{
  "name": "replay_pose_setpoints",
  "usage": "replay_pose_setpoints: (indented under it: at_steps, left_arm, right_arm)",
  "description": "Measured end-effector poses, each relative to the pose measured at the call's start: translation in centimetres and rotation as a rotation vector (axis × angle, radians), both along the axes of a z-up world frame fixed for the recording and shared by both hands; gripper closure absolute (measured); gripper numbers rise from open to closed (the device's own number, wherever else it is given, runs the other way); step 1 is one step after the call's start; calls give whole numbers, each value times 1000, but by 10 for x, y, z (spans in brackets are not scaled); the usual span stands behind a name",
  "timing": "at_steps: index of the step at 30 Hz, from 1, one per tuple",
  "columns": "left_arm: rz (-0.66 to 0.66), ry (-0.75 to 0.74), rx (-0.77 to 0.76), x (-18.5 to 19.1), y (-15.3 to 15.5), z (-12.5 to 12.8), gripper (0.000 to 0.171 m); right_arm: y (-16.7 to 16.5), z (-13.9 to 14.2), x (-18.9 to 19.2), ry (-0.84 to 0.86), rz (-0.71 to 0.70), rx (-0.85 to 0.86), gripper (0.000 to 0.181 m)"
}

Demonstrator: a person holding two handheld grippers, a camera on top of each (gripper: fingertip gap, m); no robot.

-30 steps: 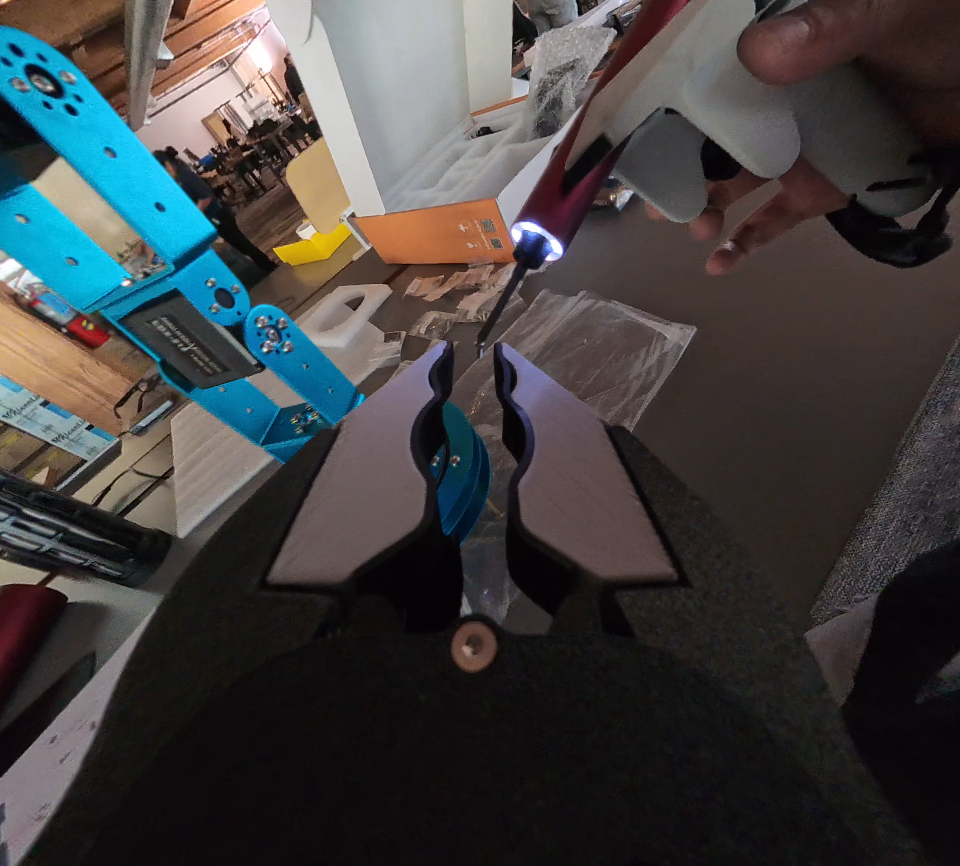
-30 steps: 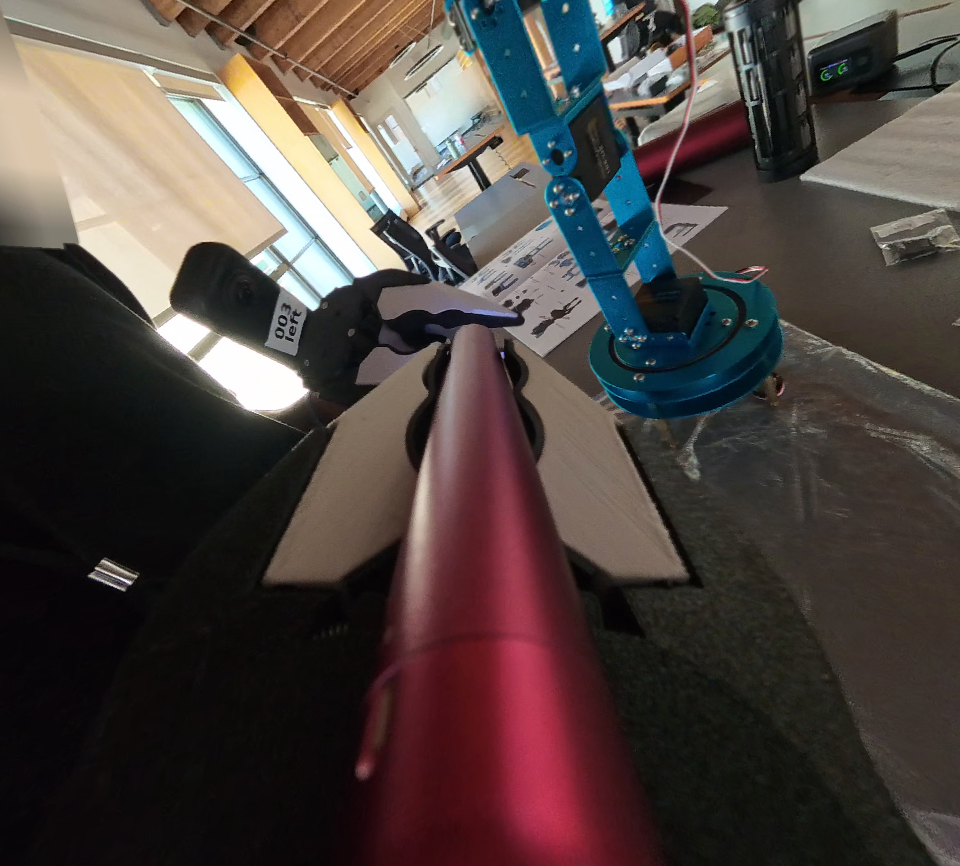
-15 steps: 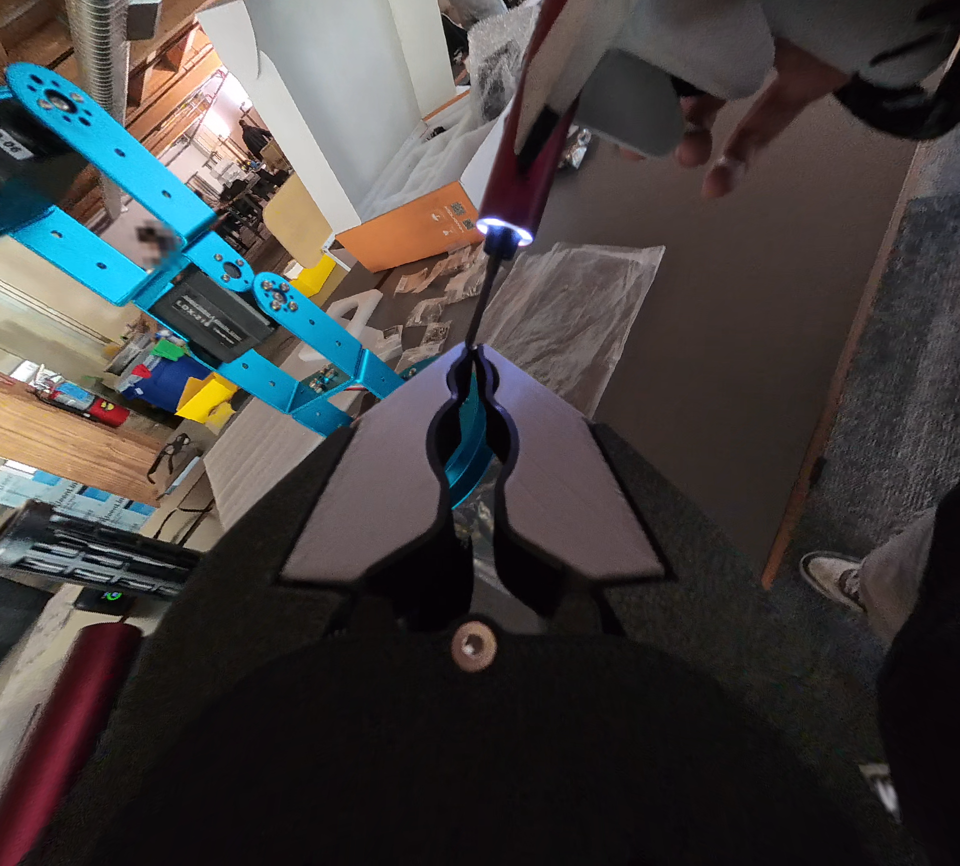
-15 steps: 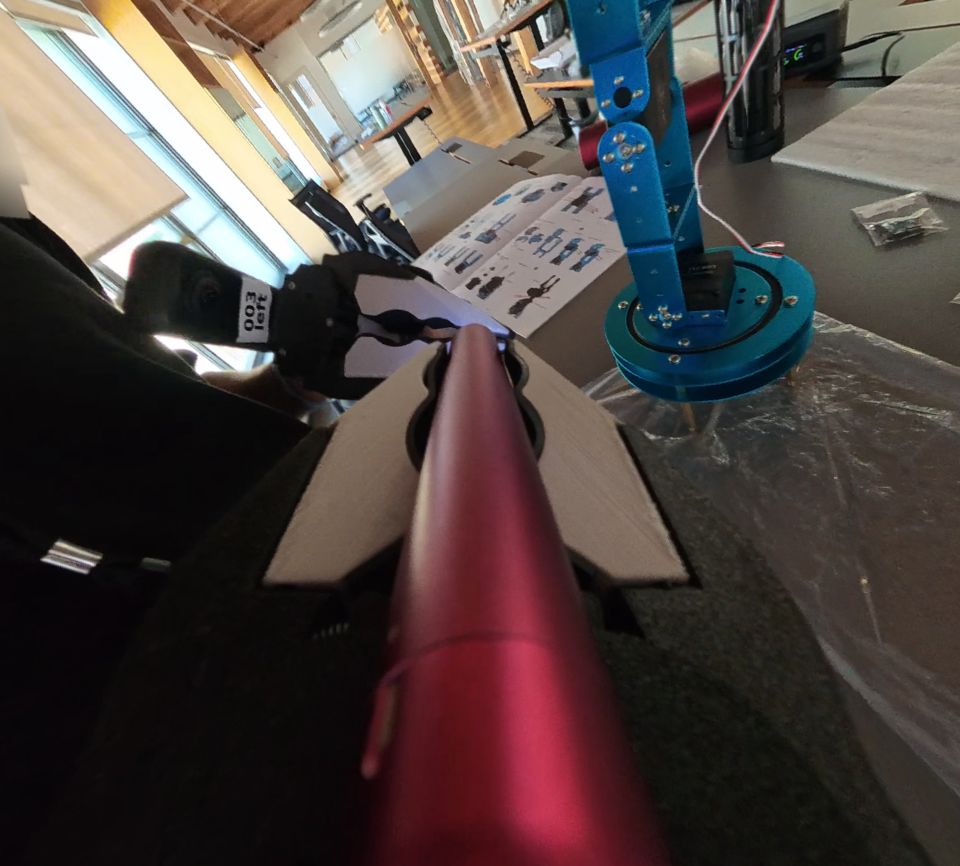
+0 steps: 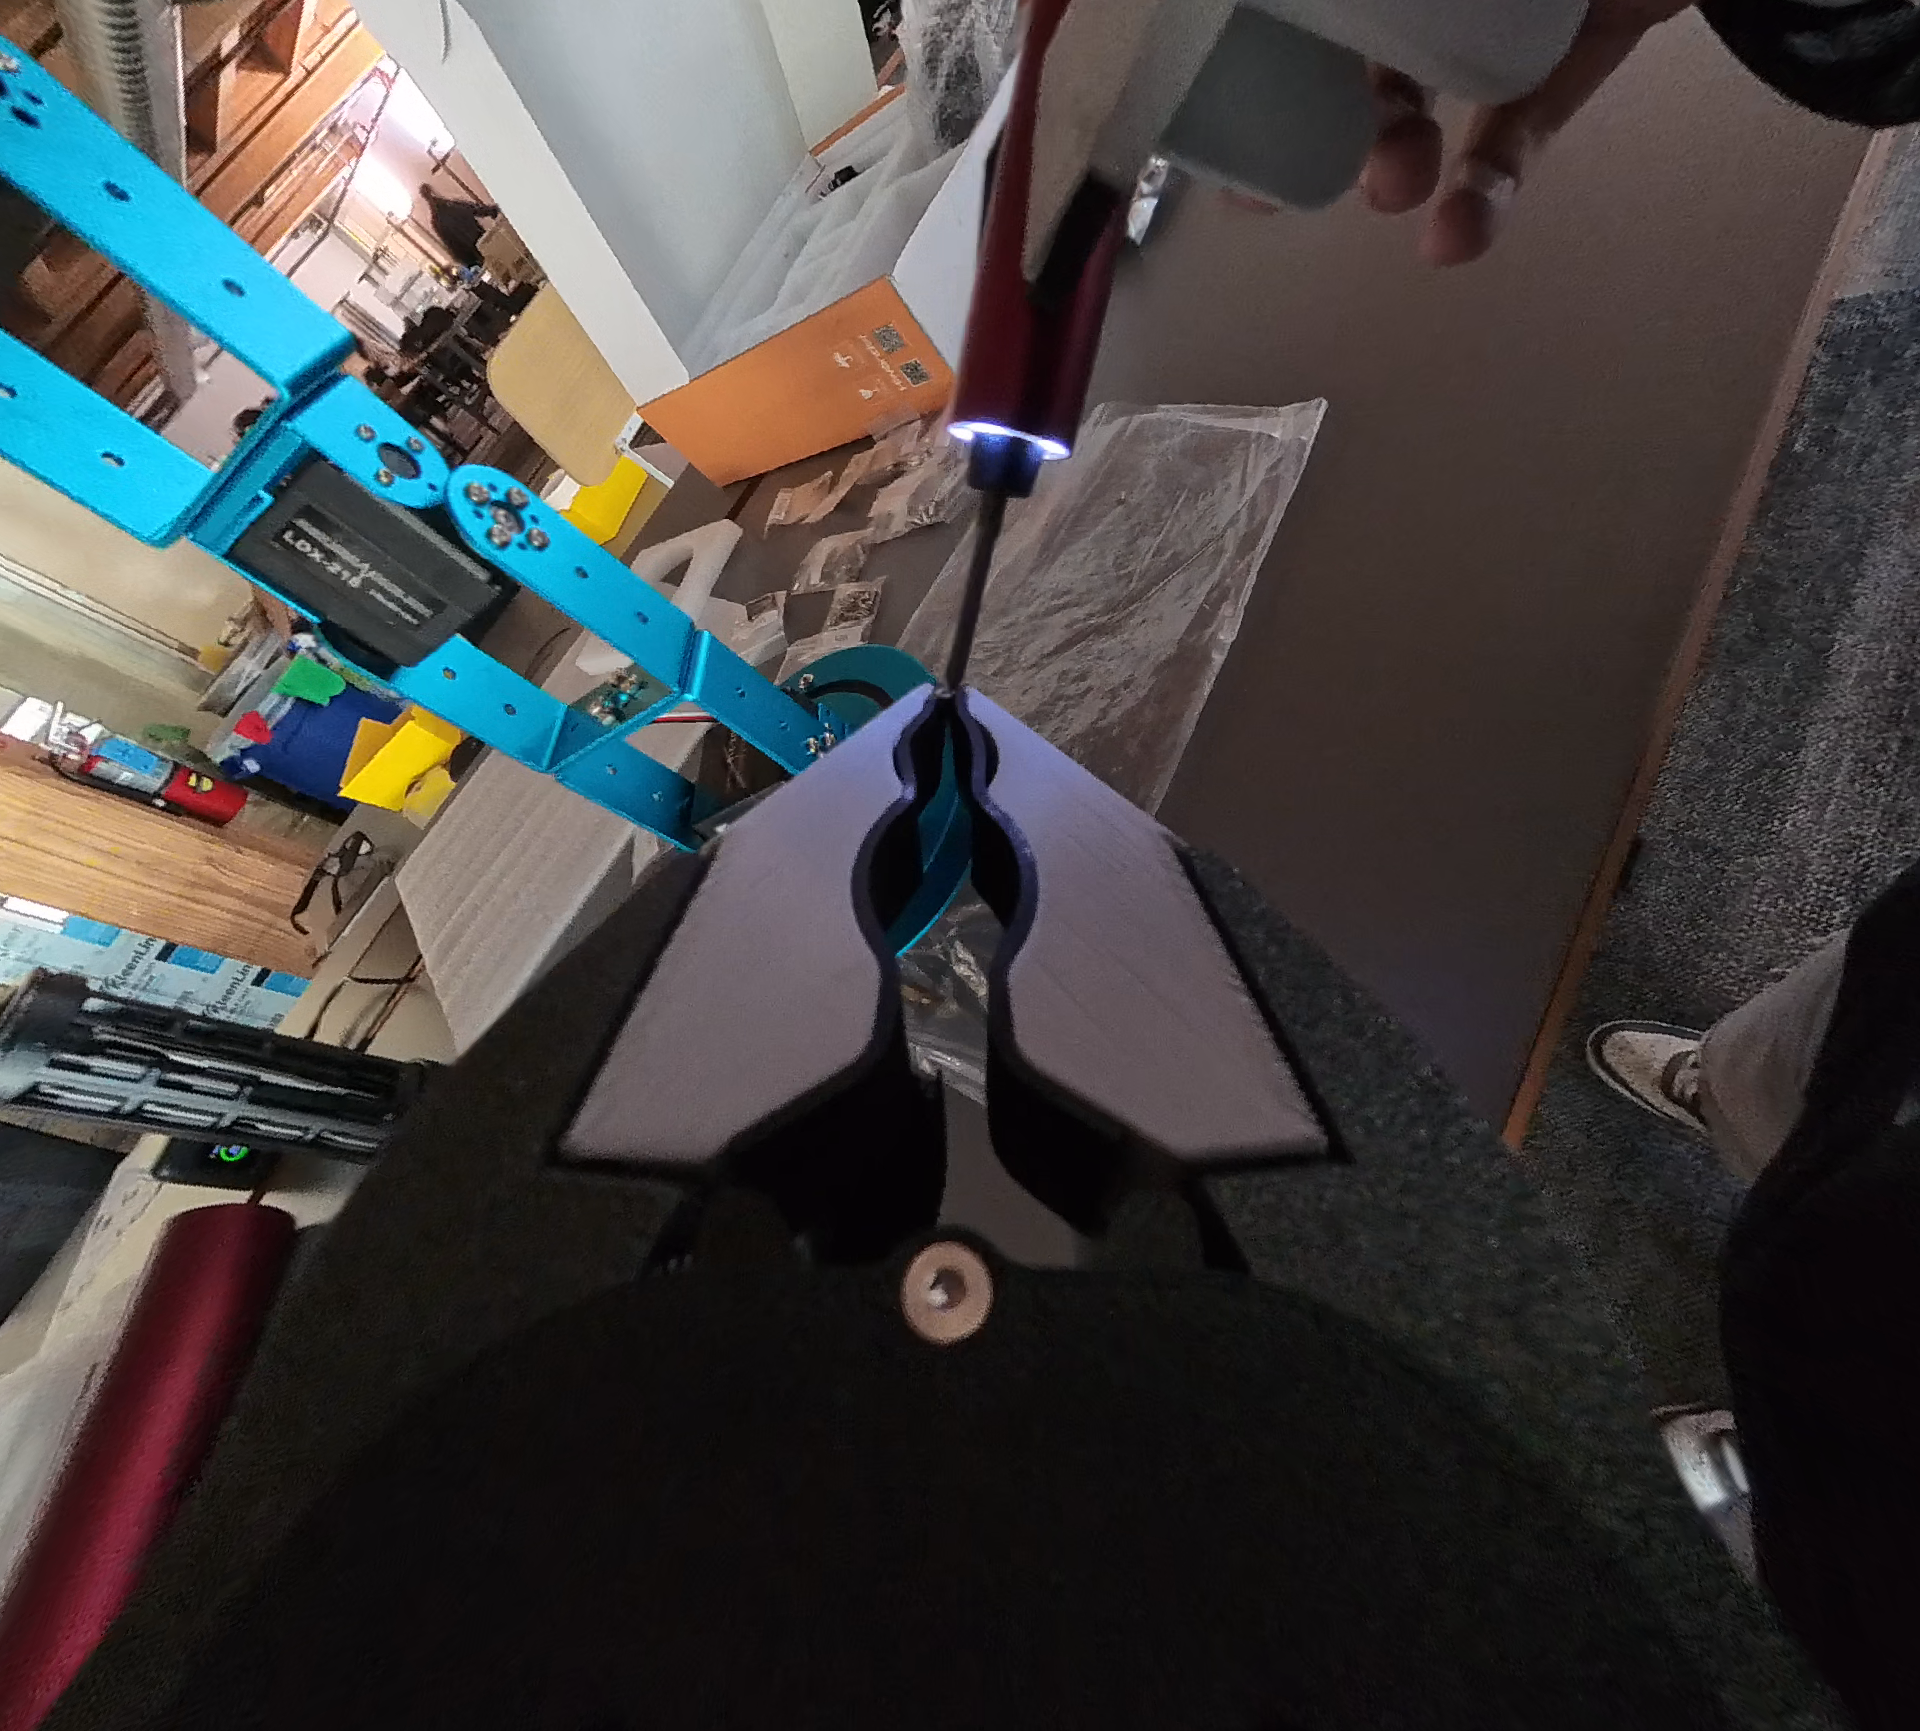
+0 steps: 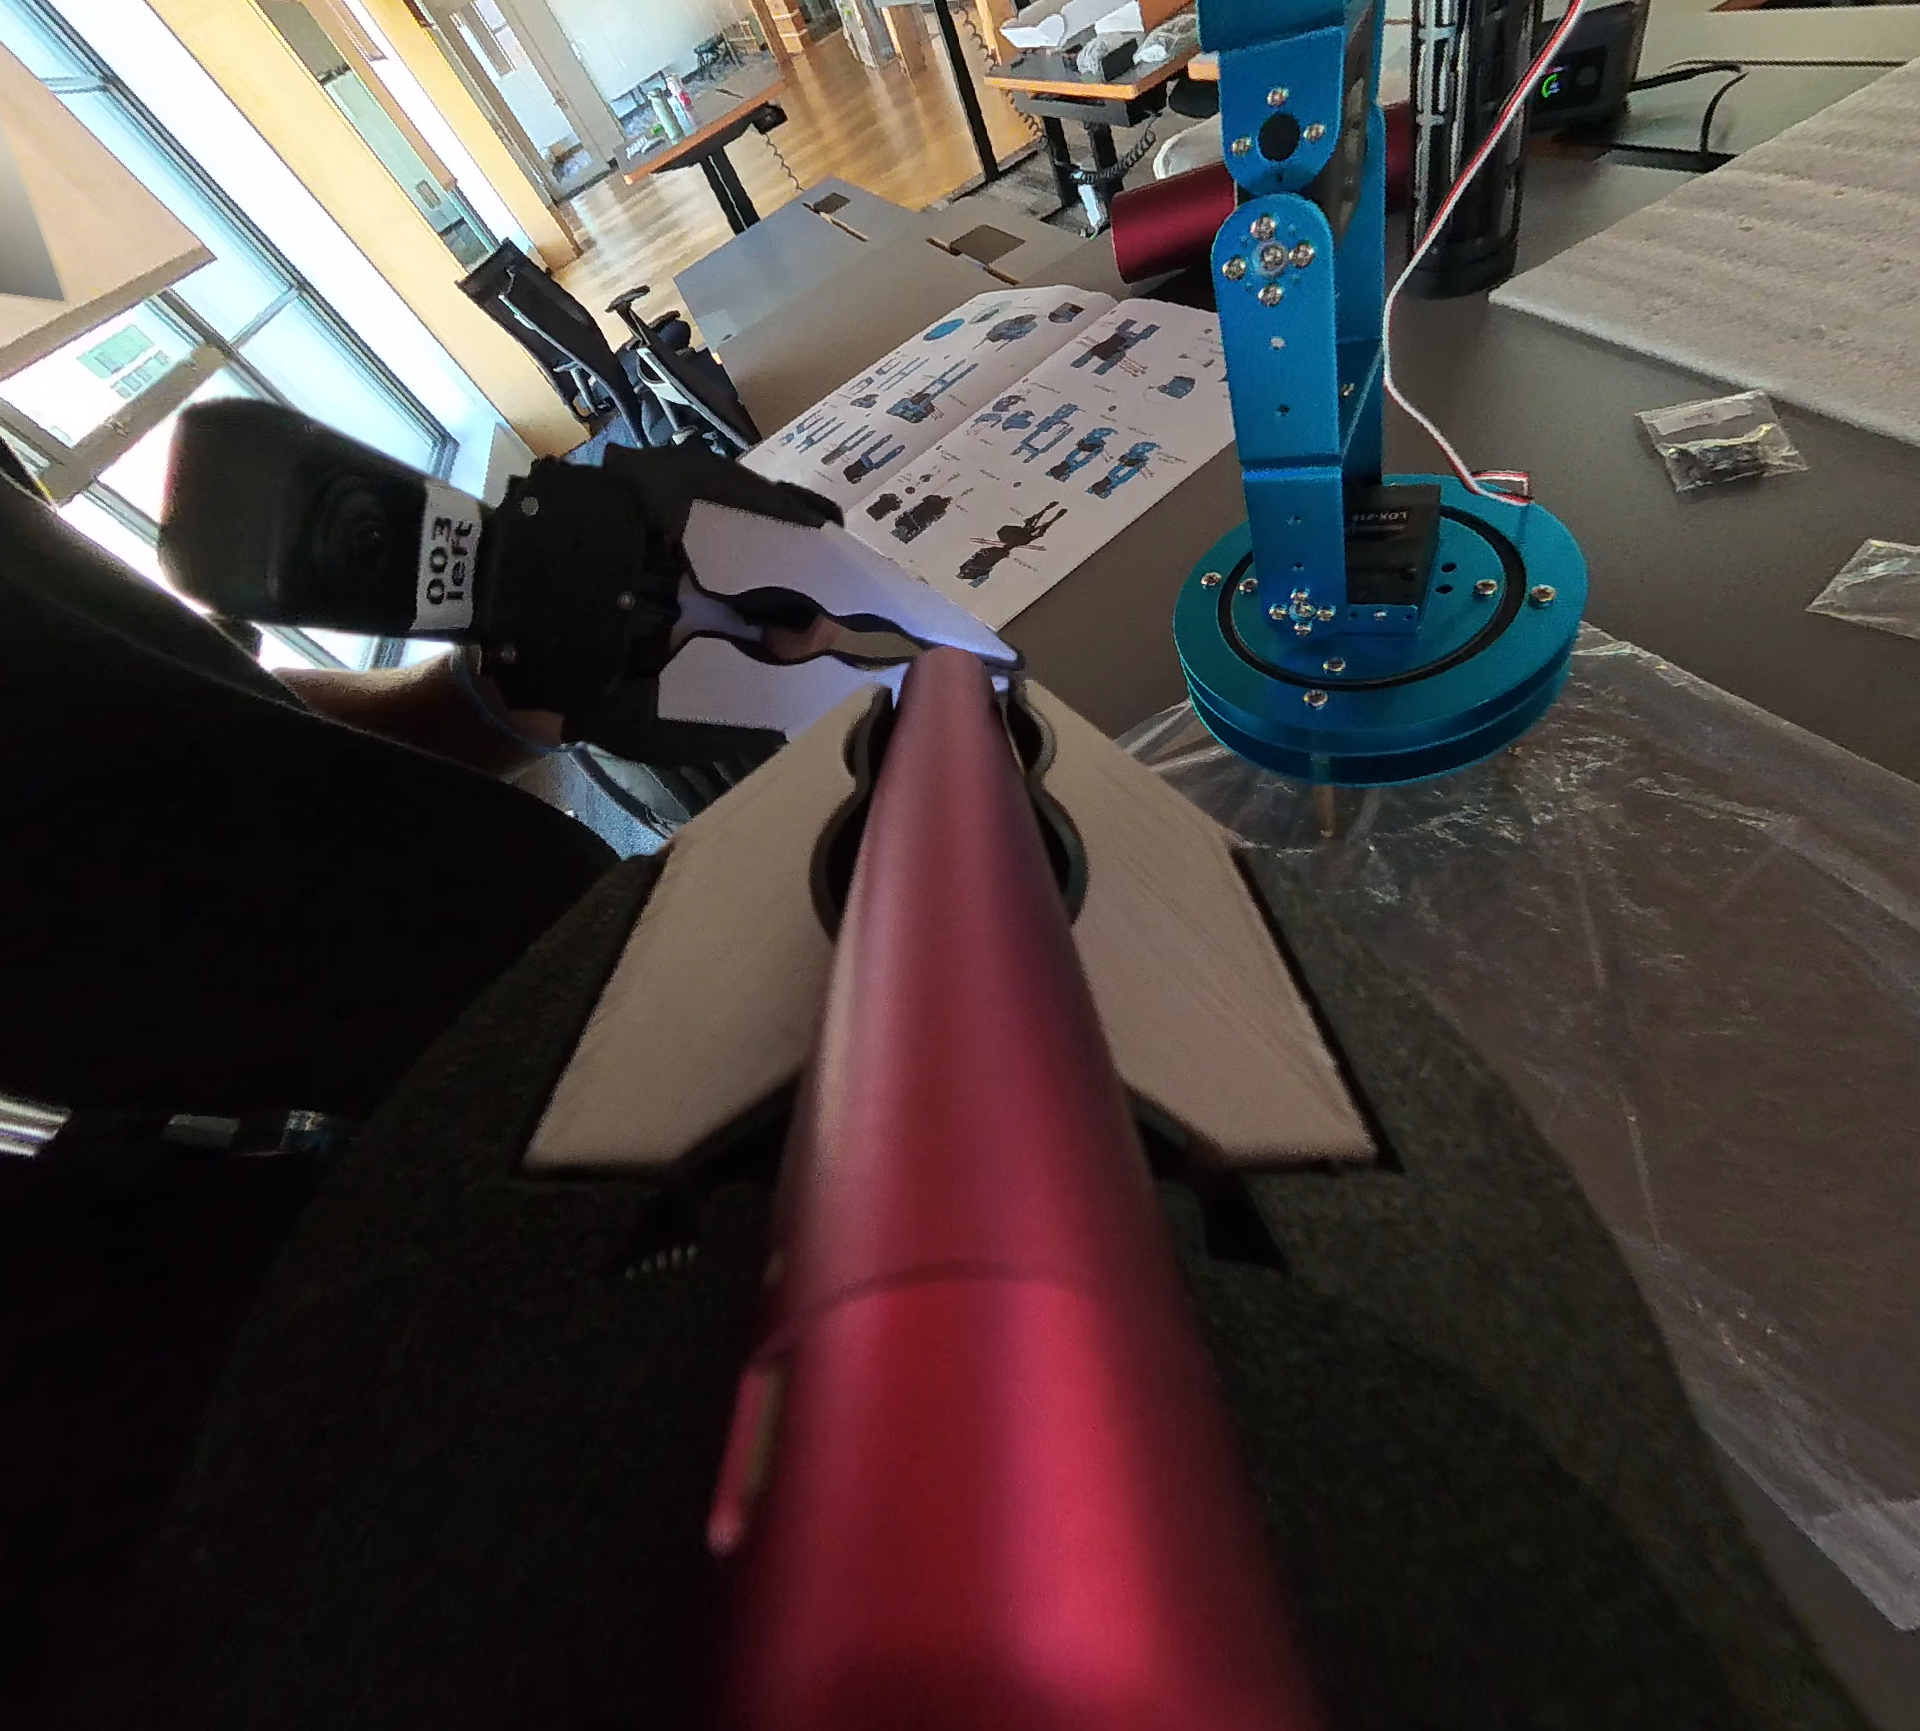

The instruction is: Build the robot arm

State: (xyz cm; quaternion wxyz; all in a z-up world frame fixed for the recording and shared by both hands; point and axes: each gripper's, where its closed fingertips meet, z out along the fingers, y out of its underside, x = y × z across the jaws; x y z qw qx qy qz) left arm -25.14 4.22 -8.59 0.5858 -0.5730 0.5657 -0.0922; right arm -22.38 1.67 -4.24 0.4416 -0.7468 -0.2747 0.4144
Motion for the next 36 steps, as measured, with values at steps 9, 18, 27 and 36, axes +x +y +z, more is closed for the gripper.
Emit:
replay_pose_setpoints:
  at_steps: [9,18,27,36]
  left_arm:
    - [-10,8,-6,3,1,0,171]
    - [1,66,22,5,2,-5,171]
    - [-53,280,158,7,7,-18,171]
    - [-134,539,515,4,26,9,171]
  right_arm:
    - [2,0,3,20,7,-1,158]
    - [2,-2,3,-63,12,66,158]
    - [-3,-9,-3,-318,40,274,159]
    - [13,8,3,36,-66,272,160]
